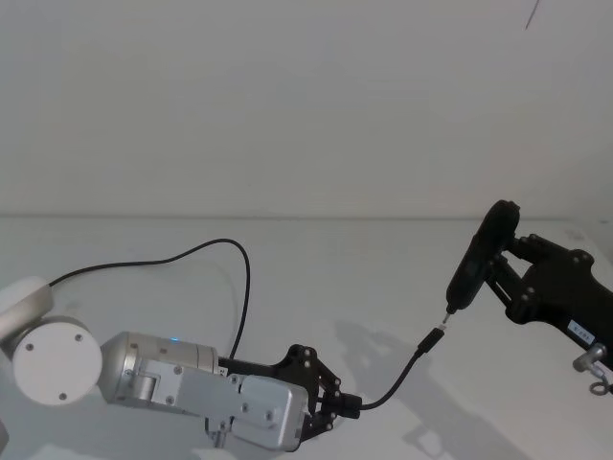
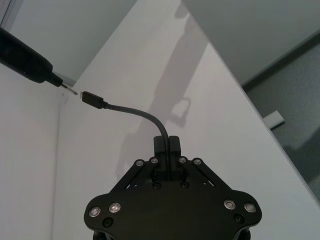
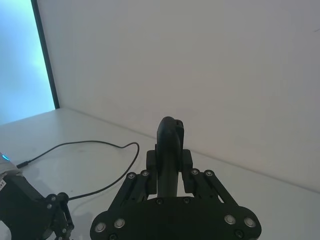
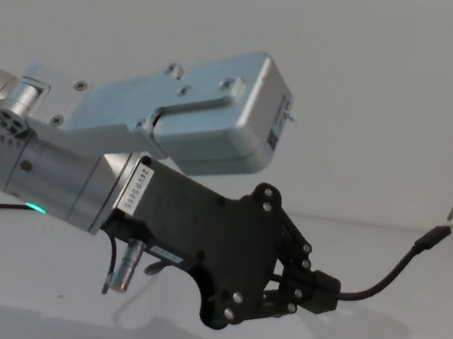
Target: Pick up the data cable with the one hand.
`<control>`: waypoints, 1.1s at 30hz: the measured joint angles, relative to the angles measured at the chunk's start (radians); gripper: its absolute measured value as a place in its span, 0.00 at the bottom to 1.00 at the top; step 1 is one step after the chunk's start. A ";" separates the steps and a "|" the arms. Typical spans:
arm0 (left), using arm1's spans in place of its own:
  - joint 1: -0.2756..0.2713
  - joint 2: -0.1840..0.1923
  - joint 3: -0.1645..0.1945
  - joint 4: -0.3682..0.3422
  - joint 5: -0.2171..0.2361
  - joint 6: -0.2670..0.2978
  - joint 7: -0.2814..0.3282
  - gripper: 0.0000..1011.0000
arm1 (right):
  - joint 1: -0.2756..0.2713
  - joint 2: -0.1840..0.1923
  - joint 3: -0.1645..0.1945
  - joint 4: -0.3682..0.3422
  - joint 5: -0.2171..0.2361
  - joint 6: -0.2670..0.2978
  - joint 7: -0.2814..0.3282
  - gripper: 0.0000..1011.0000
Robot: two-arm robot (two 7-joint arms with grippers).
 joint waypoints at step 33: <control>0.000 0.000 0.000 0.000 0.000 0.000 0.000 0.04 | 0.007 0.028 -0.018 0.000 0.021 0.008 -0.019 0.28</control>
